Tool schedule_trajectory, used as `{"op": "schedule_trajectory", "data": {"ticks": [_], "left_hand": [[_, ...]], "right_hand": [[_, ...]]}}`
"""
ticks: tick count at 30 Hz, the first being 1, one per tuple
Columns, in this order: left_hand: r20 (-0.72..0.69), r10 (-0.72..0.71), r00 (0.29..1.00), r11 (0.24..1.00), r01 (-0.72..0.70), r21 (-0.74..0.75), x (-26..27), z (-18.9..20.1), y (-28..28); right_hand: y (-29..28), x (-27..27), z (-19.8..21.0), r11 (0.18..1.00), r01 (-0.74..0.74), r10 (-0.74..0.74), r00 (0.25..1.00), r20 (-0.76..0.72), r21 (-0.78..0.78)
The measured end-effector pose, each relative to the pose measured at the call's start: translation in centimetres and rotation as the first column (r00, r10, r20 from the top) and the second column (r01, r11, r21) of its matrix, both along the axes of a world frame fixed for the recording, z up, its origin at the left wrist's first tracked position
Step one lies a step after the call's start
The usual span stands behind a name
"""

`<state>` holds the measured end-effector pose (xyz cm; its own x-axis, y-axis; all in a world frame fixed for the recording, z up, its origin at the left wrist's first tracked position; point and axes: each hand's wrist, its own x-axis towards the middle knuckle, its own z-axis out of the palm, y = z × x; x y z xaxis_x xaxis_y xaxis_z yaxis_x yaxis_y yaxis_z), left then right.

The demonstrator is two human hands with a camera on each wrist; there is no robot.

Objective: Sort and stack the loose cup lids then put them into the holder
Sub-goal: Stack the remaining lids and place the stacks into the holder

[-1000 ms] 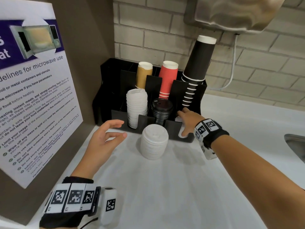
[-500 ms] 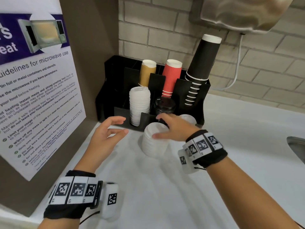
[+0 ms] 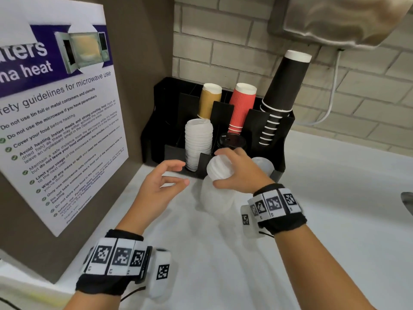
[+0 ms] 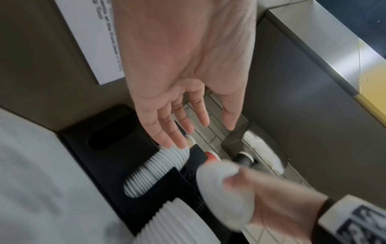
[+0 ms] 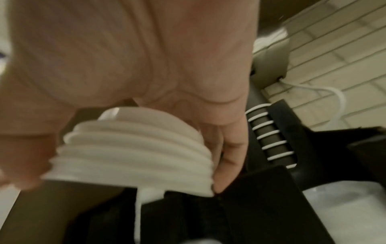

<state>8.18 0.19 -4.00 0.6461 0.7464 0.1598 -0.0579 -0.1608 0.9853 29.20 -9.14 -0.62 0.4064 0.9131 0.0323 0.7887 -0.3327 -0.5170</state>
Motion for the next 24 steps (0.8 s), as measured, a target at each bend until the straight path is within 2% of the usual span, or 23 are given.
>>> {"op": "schedule_trajectory", "data": {"ticks": [3,5,7,11,24], "left_hand": [[0.024,-0.112,0.993,0.993,0.113,-0.044,0.8,0.1,-1.1],[0.053,-0.195,0.979,0.978,0.198,-0.057,1.5,0.1,-1.8],[0.102,-0.242,0.965,0.966,0.25,-0.065,2.2,0.2,-2.5],[0.144,-0.274,0.951,0.959,0.282,-0.04,2.6,0.3,-3.1],[0.169,-0.267,0.949,0.96,0.277,-0.036,2.8,0.3,-3.8]], "right_hand": [[-1.6,-2.1,1.4,0.975,0.01,0.046,0.968,-0.247,0.222],[-2.6,-4.1,1.9,0.957,0.007,0.123,0.895,-0.428,0.289],[-3.4,-5.4,2.1,0.952,0.007,0.16,0.839,-0.519,0.305],[-4.6,-5.5,2.2,0.954,0.023,0.155,0.816,-0.557,0.298],[-6.3,-5.0,2.1,0.94,0.03,0.169,0.823,-0.542,0.34]]}}
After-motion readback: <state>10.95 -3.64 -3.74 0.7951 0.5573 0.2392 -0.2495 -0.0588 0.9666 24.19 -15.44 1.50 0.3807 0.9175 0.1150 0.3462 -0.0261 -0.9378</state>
